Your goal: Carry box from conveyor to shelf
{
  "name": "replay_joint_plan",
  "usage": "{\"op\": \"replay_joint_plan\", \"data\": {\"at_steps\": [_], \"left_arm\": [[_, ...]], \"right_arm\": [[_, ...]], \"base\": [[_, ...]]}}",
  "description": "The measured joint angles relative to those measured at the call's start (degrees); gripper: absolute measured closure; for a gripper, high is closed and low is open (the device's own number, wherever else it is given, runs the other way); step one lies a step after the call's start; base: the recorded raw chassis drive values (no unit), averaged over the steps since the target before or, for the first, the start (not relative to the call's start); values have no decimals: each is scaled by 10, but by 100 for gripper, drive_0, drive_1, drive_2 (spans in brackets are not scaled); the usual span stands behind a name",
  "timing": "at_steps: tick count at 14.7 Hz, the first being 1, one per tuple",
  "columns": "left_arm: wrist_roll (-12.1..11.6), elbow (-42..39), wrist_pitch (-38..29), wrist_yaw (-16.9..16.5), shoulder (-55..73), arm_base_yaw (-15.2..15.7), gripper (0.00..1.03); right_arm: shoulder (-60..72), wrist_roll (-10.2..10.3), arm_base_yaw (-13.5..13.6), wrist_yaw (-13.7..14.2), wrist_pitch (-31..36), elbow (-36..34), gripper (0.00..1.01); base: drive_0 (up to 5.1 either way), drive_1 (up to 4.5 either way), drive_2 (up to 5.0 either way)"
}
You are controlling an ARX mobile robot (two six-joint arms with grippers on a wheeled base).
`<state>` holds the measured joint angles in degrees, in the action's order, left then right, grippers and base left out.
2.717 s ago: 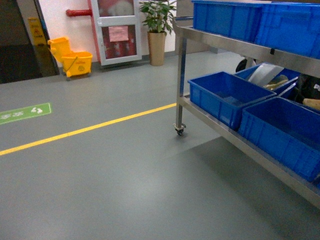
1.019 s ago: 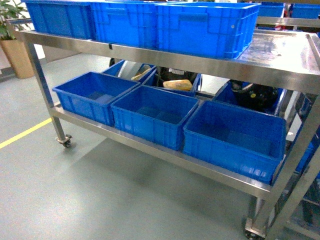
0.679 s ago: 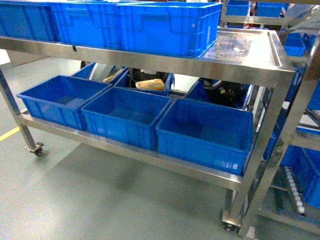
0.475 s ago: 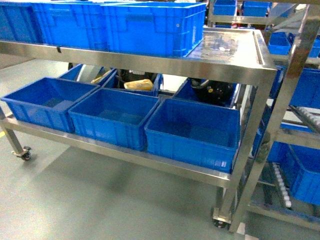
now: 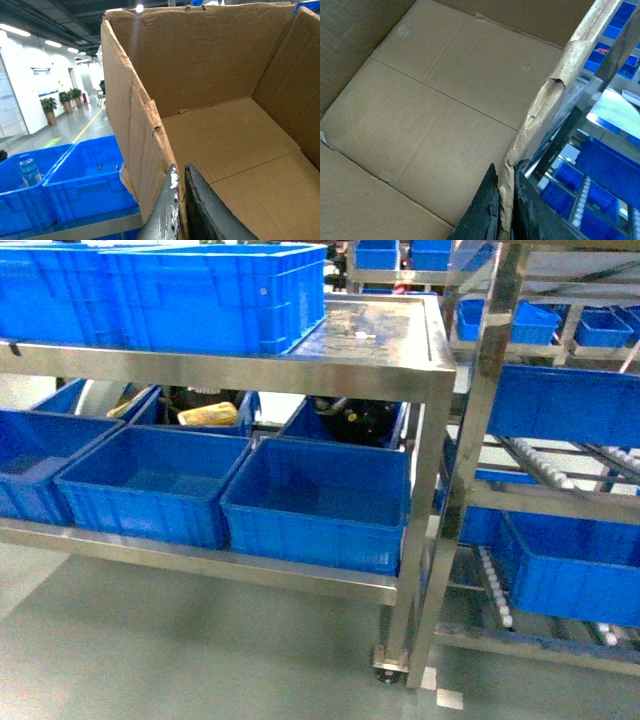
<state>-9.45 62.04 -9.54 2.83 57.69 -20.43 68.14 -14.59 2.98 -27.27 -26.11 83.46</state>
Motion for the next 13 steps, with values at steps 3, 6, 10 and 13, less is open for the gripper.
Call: {"op": "replay_joint_plan", "data": {"at_steps": [3,6,10,13], "left_arm": [[0,0,0,0,0,0,101],[0,0,0,0,0,-1,101],[0,0,0,0,-1,0,101],[0,0,0,0,-1,-1,101]], "right_arm": [[0,0,0,0,0,0,98],[0,0,-1,0,-1,0,98],[0,0,0,0,0,0,98],[0,0,0,0,0,0,98]], "base": [[-163,-163,-163],[-163,-163,-163],[-41,-41,-41],[0,0,0]]}}
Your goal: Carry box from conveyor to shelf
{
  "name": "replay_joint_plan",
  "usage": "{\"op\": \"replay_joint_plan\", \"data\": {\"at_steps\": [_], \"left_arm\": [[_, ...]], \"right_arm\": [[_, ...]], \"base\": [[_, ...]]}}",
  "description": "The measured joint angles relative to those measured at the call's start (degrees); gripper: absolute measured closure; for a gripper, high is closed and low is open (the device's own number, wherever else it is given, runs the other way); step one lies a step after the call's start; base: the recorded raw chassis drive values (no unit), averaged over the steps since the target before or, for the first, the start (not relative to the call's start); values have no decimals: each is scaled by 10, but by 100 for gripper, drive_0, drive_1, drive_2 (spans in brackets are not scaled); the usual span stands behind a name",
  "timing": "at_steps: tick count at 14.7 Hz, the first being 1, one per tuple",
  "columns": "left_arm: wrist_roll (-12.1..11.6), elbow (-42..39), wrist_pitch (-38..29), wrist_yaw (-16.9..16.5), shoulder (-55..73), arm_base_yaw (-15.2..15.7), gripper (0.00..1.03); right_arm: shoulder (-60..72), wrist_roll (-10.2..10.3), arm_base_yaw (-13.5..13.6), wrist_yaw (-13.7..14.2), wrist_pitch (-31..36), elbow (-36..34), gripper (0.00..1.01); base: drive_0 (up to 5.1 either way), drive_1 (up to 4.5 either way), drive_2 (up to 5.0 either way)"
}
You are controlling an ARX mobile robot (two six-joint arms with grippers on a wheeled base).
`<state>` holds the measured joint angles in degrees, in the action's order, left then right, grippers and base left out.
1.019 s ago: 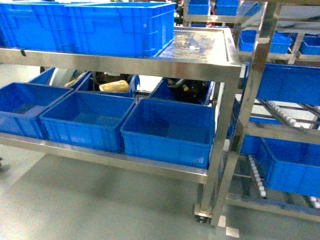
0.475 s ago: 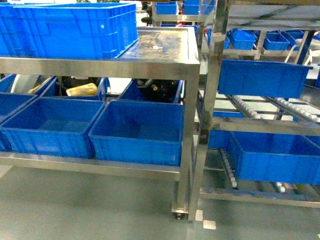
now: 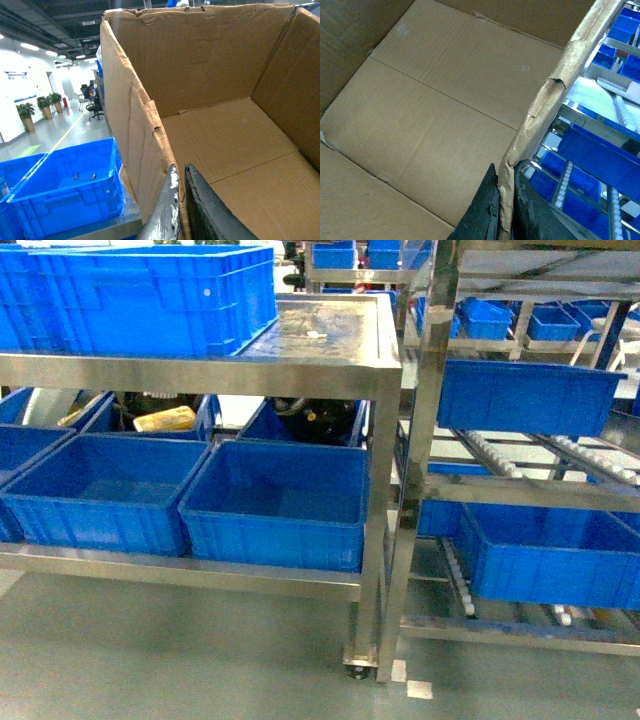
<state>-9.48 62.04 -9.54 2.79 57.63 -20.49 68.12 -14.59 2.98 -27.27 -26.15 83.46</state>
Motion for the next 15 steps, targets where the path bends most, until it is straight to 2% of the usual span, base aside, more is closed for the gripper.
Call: {"op": "replay_joint_plan", "data": {"at_steps": [11,15], "left_arm": [[0,0,-1,0,0,1,101],[0,0,-2,0,-1,1,101]], "right_arm": [[0,0,0,0,0,0,98],[0,0,0,0,0,0,98]], "base": [[0,0,0],[429,-209,-209]]}}
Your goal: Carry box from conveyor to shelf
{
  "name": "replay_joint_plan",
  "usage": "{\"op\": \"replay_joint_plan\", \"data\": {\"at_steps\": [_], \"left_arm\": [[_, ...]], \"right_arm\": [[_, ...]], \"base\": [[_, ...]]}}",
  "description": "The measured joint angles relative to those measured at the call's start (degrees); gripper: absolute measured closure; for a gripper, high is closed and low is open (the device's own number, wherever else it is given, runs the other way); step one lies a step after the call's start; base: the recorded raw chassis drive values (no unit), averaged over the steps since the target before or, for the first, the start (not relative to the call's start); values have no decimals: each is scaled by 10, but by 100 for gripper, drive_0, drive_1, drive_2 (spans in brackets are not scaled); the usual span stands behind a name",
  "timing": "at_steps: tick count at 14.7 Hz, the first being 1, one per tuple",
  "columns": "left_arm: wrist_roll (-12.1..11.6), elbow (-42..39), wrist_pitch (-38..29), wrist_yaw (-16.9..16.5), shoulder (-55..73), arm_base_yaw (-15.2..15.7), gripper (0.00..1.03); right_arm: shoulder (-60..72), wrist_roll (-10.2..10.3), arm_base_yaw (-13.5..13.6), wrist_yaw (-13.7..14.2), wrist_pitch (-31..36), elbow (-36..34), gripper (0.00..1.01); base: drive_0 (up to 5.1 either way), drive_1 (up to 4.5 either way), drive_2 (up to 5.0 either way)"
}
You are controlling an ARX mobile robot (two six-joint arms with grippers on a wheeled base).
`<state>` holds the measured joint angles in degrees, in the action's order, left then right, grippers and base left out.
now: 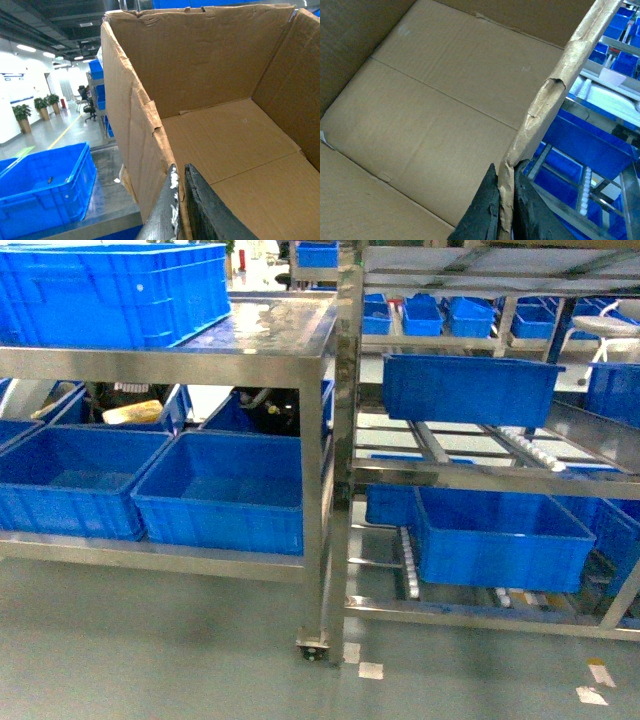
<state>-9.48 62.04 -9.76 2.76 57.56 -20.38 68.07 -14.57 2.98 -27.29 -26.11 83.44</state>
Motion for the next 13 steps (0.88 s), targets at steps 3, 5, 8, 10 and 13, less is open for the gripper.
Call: {"op": "replay_joint_plan", "data": {"at_steps": [3,5,8,10,13], "left_arm": [[0,0,1,0,0,0,101],[0,0,0,0,0,0,101],[0,0,0,0,-1,0,101],[0,0,0,0,-1,0,101],[0,0,-1,0,2,-1,101]], "right_arm": [[1,0,0,0,0,0,98],[0,0,0,0,0,0,98],[0,0,0,0,0,0,98],[0,0,0,0,0,0,98],[0,0,-3,0,-2,0,98]], "base": [[407,-193,-193],[394,-215,-215],[394,-215,-215],[394,-215,-215],[0,0,0]]}}
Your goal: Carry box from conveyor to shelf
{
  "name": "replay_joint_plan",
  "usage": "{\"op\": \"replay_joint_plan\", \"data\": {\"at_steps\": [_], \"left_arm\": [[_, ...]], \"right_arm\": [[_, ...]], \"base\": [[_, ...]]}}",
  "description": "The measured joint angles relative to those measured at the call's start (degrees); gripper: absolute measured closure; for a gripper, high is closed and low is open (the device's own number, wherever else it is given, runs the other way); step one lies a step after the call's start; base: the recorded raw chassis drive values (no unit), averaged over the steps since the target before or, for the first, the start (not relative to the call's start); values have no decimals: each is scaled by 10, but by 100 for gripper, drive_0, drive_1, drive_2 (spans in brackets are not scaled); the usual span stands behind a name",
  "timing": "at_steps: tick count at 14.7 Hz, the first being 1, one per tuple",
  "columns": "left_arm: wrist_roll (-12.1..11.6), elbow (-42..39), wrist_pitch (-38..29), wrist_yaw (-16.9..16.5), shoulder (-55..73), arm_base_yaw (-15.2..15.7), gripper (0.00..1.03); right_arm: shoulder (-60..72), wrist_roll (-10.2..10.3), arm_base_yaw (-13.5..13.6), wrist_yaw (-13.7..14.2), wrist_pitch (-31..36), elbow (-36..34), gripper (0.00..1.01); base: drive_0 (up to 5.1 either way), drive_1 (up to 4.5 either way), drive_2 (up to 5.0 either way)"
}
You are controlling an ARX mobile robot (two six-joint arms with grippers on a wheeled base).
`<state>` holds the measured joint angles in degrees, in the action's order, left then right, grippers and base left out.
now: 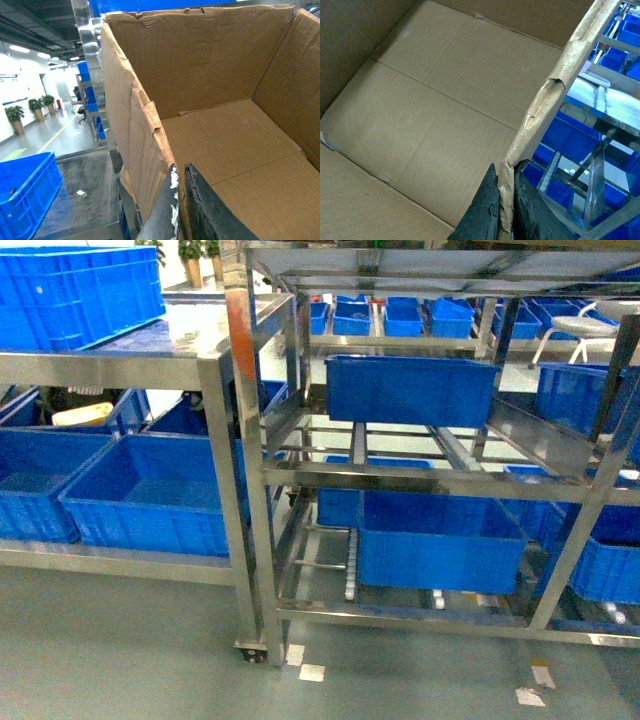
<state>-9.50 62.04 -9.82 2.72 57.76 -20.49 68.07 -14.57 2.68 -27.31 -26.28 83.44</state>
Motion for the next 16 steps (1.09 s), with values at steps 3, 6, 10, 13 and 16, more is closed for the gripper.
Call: {"op": "replay_joint_plan", "data": {"at_steps": [3,6,10,13,16], "left_arm": [[0,0,0,0,-3,1,101],[0,0,0,0,-3,1,101],[0,0,0,0,-3,1,101],[0,0,0,0,0,-1,101],[0,0,0,0,-7,2,101]], "right_arm": [[-1,0,3,0,3,0,98],[0,0,3,0,2,0,98],[0,0,3,0,1,0,98],[0,0,2,0,-1,-1,98],[0,0,4,-2,3,-1,98]], "base": [[377,-62,-311],[384,-84,-354],[283,-50,-232],[120,-10,-77],[353,31,-320]]}}
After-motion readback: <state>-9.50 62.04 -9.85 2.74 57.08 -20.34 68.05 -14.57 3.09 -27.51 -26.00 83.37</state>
